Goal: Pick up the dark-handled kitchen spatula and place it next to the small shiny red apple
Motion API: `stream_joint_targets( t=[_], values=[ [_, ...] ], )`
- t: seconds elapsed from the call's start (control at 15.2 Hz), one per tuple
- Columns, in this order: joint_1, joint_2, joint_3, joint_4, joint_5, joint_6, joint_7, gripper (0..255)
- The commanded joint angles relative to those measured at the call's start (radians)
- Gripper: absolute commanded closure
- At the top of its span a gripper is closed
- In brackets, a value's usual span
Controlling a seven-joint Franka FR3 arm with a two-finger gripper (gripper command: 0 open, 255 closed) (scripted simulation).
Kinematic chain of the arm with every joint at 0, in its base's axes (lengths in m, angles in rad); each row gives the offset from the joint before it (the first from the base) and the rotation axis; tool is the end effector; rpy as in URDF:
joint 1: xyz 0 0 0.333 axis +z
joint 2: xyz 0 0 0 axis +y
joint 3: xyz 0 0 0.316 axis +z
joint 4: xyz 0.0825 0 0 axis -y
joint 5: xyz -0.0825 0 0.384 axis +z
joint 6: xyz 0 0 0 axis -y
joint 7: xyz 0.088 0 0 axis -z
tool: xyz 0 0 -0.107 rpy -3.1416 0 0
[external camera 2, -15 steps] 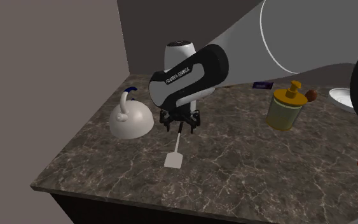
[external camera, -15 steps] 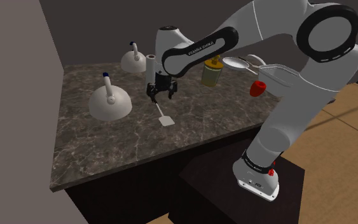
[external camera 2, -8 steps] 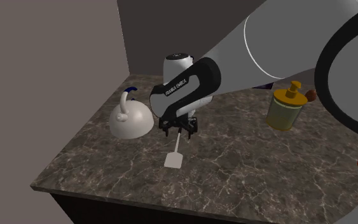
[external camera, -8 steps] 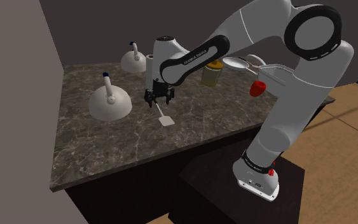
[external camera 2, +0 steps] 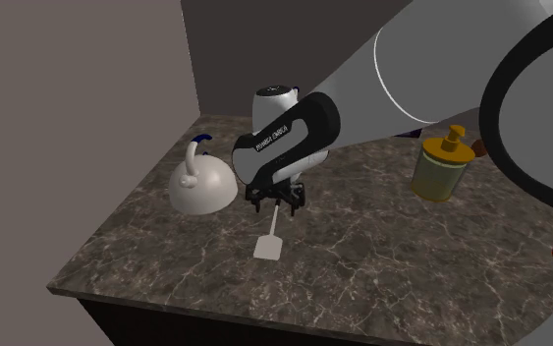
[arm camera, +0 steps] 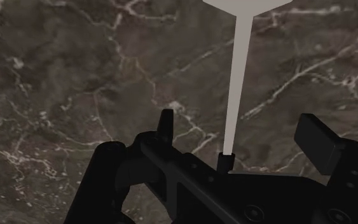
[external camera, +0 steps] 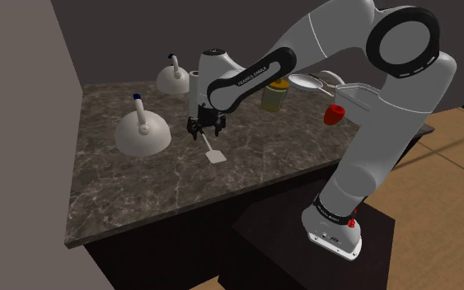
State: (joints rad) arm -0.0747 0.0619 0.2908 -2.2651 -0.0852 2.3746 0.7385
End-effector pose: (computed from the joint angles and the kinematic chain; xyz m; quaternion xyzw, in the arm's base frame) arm 0.5188 0.1126 0.3385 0.9727 -0.2296 0.0324 0.0074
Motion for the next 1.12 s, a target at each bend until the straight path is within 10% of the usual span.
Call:
stream_joint_targets(
  t=[0.0,1.06],
  values=[
    [0.0,0.0,0.0,0.0,0.0,0.0,0.0,255],
    [-0.001,-0.058,0.002,0.037,0.029,-0.091,-0.023,255]
  ],
)
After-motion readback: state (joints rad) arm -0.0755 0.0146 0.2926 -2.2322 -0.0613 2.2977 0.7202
